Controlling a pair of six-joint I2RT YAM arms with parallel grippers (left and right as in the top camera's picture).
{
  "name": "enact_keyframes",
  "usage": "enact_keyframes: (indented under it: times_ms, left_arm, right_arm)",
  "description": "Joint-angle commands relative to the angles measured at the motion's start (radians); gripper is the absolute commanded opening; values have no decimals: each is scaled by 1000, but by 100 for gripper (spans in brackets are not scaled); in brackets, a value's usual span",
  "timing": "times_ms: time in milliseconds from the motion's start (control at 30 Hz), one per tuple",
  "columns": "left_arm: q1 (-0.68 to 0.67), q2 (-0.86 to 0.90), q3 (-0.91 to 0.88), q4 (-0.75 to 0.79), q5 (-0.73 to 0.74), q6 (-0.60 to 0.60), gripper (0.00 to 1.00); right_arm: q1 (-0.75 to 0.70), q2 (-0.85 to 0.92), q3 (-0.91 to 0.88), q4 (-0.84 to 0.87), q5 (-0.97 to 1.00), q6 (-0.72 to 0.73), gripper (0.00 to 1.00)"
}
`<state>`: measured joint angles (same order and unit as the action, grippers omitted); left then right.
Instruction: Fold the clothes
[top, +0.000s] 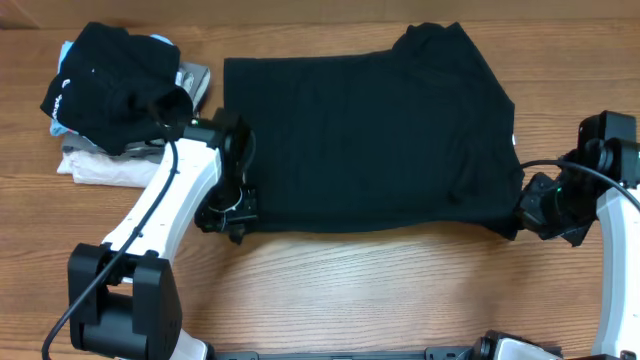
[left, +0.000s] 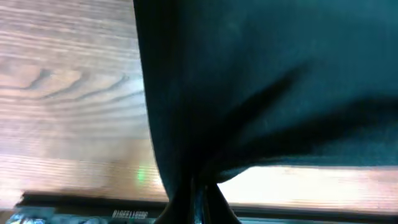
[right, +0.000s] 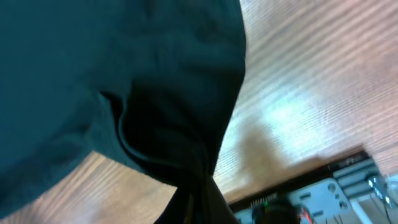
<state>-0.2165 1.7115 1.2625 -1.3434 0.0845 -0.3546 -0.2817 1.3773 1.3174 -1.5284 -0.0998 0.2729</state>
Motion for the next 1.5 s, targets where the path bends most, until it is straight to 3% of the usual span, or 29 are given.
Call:
enact_keyframes:
  times_ms: [0,233,467,733,1200,1333,1467]
  left_arm:
    - [-3,-21,-59,58,-7,-47,4]
    - [0,-21,-69,217,-18,-47,4]
    - [0,-21,-69,215,-97,-46,4]
    - [0,-21,-69,189,-185,-45,4]
    - [0,-21,-69,267,-257,-26,4]
    - [3,-21,-61,365,-304,-27,4]
    - [3,-21,24,361,-304,-26,4]
  right_arm:
    - [-6,-18,-3,66,13,-16,4]
    - [-2,24,-3,219,-68,-201,4]
    - [94,103,-3,354,-73,-304,4]
    - [188,227,-3,521,-51,-307,4]
    - [204,378,-3,777,-20,-405,4]
    - [204,403,-3,794,-20,-405,4]
    - [204,413,-3,790,-21,-404,4]
